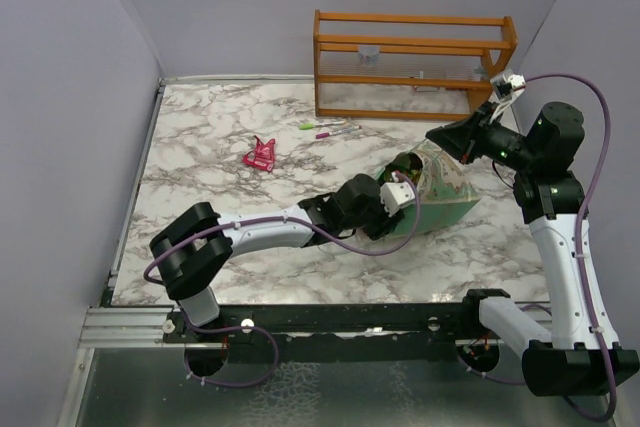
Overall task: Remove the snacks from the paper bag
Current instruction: Take out the snack from the paper bag.
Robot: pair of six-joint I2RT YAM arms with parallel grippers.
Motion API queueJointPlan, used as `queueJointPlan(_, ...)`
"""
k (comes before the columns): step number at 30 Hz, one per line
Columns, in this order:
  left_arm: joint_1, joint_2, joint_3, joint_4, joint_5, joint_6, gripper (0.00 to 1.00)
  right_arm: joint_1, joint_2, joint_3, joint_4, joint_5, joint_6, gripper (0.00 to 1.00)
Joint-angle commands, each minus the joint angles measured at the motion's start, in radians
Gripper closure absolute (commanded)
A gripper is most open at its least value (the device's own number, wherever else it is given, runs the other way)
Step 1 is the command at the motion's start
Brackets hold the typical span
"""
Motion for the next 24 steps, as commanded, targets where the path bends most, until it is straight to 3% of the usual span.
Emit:
queueJointPlan(1,0.007,0.01,0.024,0.002,-0.014,-0.007,0.62,0.0,-0.022,0.028,0.017,0.002,-0.017,0.97)
queueJointPlan(6,0.008,-0.022,0.021,-0.013,-0.017,-0.013,0.81,0.0,-0.018,0.033,0.017,0.003,-0.019,0.97)
queueJointPlan(9,0.007,-0.054,0.016,-0.02,-0.014,-0.021,0.88,0.001,-0.015,0.033,0.018,0.004,-0.018,0.97)
queueJointPlan(18,0.007,-0.175,-0.02,-0.058,-0.002,-0.059,1.0,0.001,-0.013,0.025,0.019,0.005,-0.022,0.97)
queueJointPlan(24,0.007,-0.253,-0.001,-0.135,0.002,-0.087,1.0,0.0,-0.013,0.021,0.02,0.008,-0.022,0.97)
